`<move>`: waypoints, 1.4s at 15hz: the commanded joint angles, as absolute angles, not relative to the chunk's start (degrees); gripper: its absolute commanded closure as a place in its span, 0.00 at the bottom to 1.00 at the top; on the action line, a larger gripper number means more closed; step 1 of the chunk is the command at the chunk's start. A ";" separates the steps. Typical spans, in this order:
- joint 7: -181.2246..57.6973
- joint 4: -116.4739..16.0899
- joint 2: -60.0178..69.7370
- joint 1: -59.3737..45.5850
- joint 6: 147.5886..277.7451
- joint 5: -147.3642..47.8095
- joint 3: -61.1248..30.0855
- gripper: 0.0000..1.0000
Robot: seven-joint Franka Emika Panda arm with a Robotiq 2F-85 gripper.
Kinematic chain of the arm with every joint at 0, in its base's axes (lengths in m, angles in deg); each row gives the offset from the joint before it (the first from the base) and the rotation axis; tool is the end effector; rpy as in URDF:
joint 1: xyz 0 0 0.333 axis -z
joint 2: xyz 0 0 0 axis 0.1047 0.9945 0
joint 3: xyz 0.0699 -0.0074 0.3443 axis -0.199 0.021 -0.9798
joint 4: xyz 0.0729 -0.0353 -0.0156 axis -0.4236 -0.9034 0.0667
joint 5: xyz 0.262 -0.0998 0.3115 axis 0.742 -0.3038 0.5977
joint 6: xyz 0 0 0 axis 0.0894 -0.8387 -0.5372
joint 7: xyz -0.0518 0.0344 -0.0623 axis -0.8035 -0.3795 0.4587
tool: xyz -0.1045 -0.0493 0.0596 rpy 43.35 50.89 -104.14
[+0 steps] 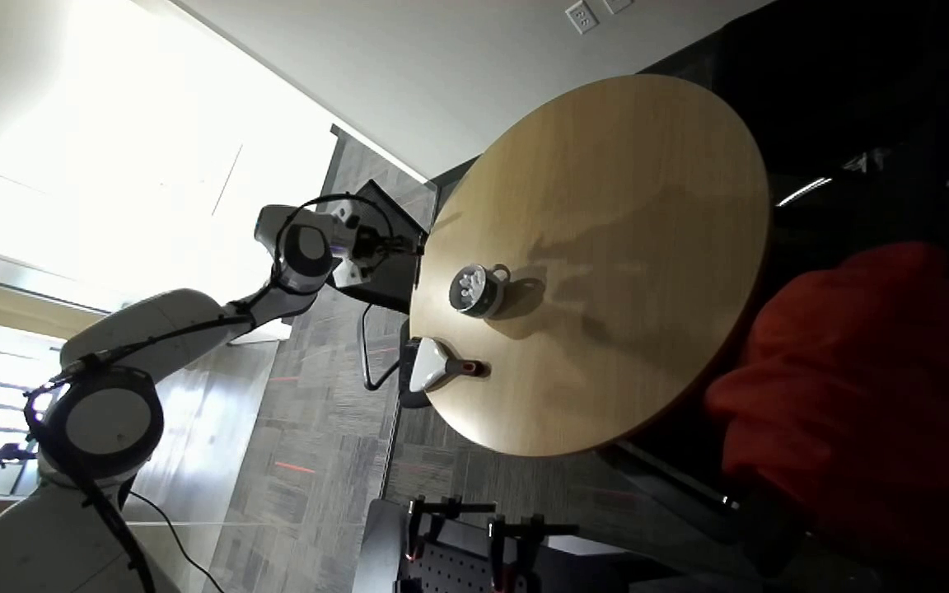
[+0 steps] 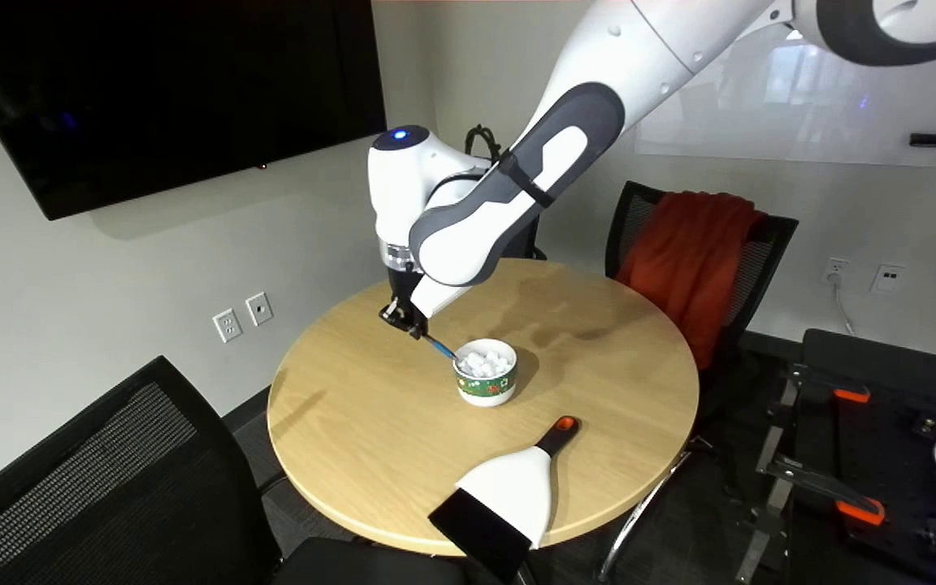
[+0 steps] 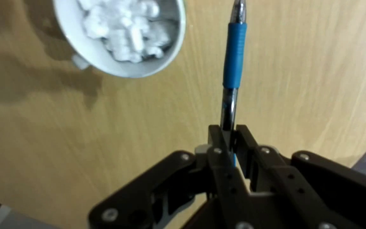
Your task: Move the pen to the right
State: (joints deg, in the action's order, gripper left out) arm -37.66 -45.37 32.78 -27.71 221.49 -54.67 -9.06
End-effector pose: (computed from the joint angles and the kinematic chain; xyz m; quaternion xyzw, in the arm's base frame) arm 0.7585 0.1751 0.2108 0.9867 -0.0683 0.1329 0.0647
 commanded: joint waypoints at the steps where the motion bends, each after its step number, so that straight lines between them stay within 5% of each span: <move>1: -32.00 -59.16 23.73 -28.45 223.31 -59.43 -4.27 0.96; 2: -32.10 -61.61 22.47 -28.45 222.13 -60.74 -4.17 0.96; 3: -33.69 -53.30 27.66 -26.44 221.42 -59.52 -6.41 0.85; 7: -33.50 -59.00 24.55 -26.24 221.38 -60.81 -5.93 0.85; 8: -33.43 -59.08 24.50 -26.43 221.38 -60.83 -5.96 0.96; 21: -43.43 -59.96 27.71 -3.62 233.97 -45.90 -8.24 0.96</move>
State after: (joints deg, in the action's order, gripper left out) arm -42.22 -60.48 25.54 -6.48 230.39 -49.55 -6.59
